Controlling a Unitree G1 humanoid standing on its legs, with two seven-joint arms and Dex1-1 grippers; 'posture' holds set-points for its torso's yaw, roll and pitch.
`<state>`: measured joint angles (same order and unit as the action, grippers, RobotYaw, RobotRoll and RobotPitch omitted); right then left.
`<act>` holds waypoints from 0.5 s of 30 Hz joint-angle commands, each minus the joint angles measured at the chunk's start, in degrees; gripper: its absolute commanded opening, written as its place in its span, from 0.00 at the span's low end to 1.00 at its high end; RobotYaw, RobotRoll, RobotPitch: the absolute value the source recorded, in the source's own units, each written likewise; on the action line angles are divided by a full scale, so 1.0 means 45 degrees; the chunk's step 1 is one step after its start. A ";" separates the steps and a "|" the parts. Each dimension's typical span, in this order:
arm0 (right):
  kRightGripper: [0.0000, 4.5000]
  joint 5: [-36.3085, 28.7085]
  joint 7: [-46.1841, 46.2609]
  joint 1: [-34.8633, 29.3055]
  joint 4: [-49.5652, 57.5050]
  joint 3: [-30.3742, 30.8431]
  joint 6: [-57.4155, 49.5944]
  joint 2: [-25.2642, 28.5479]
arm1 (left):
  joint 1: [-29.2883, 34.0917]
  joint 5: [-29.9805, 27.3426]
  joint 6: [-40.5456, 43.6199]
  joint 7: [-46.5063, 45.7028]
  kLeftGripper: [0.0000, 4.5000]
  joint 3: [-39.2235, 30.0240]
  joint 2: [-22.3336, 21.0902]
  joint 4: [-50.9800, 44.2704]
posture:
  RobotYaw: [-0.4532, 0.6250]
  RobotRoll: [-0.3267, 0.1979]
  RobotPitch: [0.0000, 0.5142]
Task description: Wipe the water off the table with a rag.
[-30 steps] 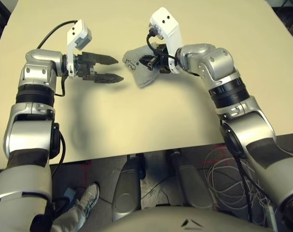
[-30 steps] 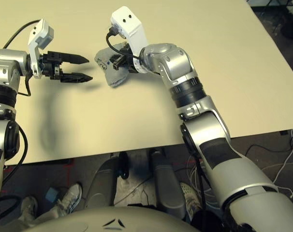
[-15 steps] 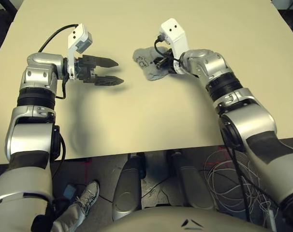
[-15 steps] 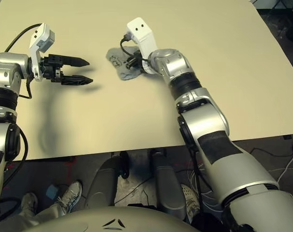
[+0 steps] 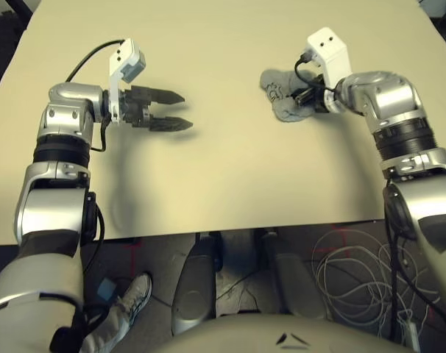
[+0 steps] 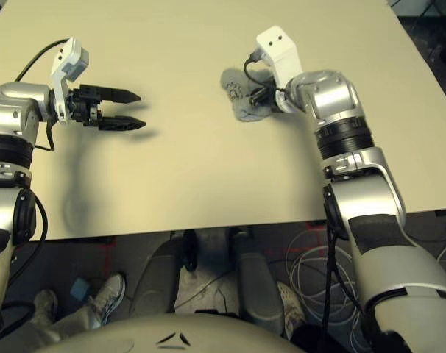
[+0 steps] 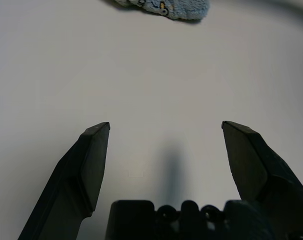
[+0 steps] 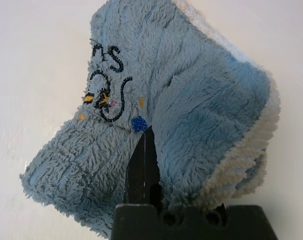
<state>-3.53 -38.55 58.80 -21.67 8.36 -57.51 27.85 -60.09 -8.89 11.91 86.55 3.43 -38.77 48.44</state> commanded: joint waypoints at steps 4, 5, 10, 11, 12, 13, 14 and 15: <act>0.01 -0.1113 0.0781 0.0958 0.1115 -0.1412 0.0038 -0.1354 | -0.0311 0.0151 -0.0244 0.0046 1.00 0.0070 0.0211 0.0443 | 0.33 0.62 0.58; 0.01 -0.1177 0.1026 0.1255 0.1058 -0.1595 0.0407 -0.1665 | -0.0348 0.0165 -0.0288 0.0028 1.00 0.0073 0.0255 0.0510 | 0.33 0.62 0.58; 0.01 -0.1463 0.2113 0.2071 0.0356 -0.2189 0.1218 -0.2956 | -0.0448 0.0216 -0.0382 0.0037 1.00 0.0089 0.0448 0.0730 | 0.32 0.62 0.58; 0.01 -0.1465 0.2144 0.1991 0.0326 -0.2093 0.1257 -0.3084 | -0.0455 0.0217 -0.0373 0.0050 1.00 0.0097 0.0464 0.0718 | 0.32 0.62 0.58; 0.01 -0.1462 0.2137 0.1831 0.0332 -0.1969 0.1293 -0.3160 | -0.0468 0.0222 -0.0369 0.0056 1.00 0.0105 0.0473 0.0717 | 0.33 0.62 0.58; 0.01 -0.1454 0.2107 0.1657 0.0363 -0.1856 0.1304 -0.3184 | -0.0480 0.0225 -0.0368 0.0062 1.00 0.0110 0.0475 0.0718 | 0.33 0.62 0.58; 0.01 -0.1428 0.2082 0.1436 0.0398 -0.1740 0.1236 -0.3185 | -0.0489 0.0224 -0.0366 0.0063 1.00 0.0108 0.0475 0.0717 | 0.33 0.62 0.58; 0.01 -0.1404 0.2061 0.1245 0.0419 -0.1644 0.1154 -0.3179 | -0.0505 0.0226 -0.0369 0.0060 1.00 0.0107 0.0481 0.0727 | 0.33 0.62 0.58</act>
<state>-9.57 -29.18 65.71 -19.79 0.09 -51.76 13.39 -62.29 -8.74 10.53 86.49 3.45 -36.54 50.70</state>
